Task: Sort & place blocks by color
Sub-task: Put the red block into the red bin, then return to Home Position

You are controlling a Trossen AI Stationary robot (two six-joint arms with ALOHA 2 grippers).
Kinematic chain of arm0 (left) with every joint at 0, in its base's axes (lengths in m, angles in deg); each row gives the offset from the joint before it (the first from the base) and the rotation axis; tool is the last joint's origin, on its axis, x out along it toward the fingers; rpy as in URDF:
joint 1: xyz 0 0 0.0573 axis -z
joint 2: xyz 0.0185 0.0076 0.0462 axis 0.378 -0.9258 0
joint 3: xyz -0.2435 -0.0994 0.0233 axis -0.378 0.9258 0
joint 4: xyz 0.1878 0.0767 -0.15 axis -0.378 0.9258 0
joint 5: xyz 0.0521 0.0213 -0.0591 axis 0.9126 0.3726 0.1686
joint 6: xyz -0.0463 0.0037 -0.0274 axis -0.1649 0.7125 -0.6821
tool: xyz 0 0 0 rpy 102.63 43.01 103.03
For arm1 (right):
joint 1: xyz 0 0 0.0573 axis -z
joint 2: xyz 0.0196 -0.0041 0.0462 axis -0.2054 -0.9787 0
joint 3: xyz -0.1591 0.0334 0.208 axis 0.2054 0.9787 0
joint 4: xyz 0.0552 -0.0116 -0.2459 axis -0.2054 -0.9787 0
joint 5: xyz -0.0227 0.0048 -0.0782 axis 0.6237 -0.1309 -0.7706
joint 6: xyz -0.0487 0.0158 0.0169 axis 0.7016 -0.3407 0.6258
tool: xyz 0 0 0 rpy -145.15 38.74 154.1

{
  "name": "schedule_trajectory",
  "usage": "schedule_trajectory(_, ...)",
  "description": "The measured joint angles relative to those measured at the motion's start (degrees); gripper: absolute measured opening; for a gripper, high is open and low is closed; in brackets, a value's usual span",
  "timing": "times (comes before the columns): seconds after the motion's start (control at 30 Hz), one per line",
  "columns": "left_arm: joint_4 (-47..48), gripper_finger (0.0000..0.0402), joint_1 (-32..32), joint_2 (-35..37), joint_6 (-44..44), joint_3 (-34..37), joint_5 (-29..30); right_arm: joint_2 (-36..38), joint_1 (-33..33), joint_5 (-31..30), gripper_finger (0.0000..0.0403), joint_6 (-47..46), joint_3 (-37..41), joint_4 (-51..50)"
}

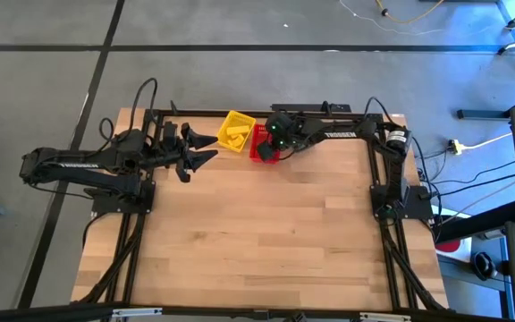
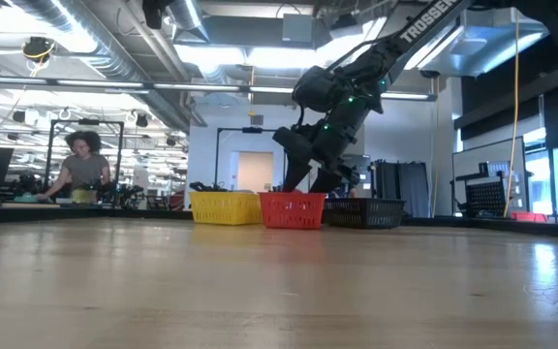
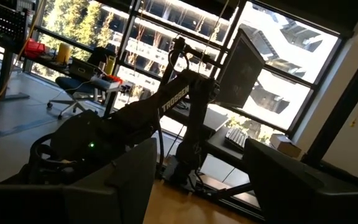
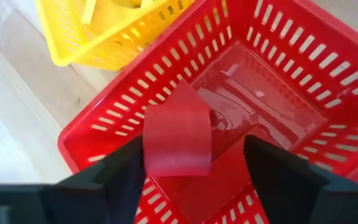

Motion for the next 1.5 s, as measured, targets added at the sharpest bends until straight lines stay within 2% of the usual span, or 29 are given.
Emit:
schedule_trajectory(0.1,0.0,0.0234,0.0,0.0,0.0,0.0,0.0,0.3,0.0,0.0,0.0280,0.2,0.0,-0.1)
schedule_trajectory(0.33,0.0,0.0234,0.0,0.0,0.0,0.0,0.0,5.4,0.0,1.3,0.0286,5.2,0.0,-2.4)
schedule_trajectory(0.5,0.0,0.0234,0.0,0.0,-0.3,0.0,-0.3,15.3,-1.6,2.6,0.0288,13.0,0.2,-8.3)
schedule_trajectory(0.63,0.2,0.0234,0.0,0.0,0.0,0.0,-0.2,26.6,-5.4,5.4,0.0288,13.8,4.0,-7.4)
schedule_trajectory(0.77,1.5,0.0234,0.0,0.0,0.0,0.0,-0.3,39.1,-11.6,5.7,0.0288,9.7,11.7,0.5)
schedule_trajectory(0.87,1.7,0.0234,0.0,0.0,-0.1,0.0,-0.8,47.3,-17.1,5.4,0.0288,6.0,18.8,12.3)
schedule_trajectory(1.0,1.7,0.0234,0.0,0.0,-0.1,0.0,-1.3,54.3,-22.9,0.2,0.0288,6.4,26.2,27.3)
schedule_trajectory(1.13,1.7,0.0234,0.0,0.0,-0.1,0.0,-1.4,56.9,-24.9,-2.5,0.0288,12.0,29.2,31.4)
schedule_trajectory(1.5,1.8,0.0225,0.0,0.0,0.0,0.0,-2.2,57.1,-25.2,-2.5,0.0288,11.3,29.4,31.9)
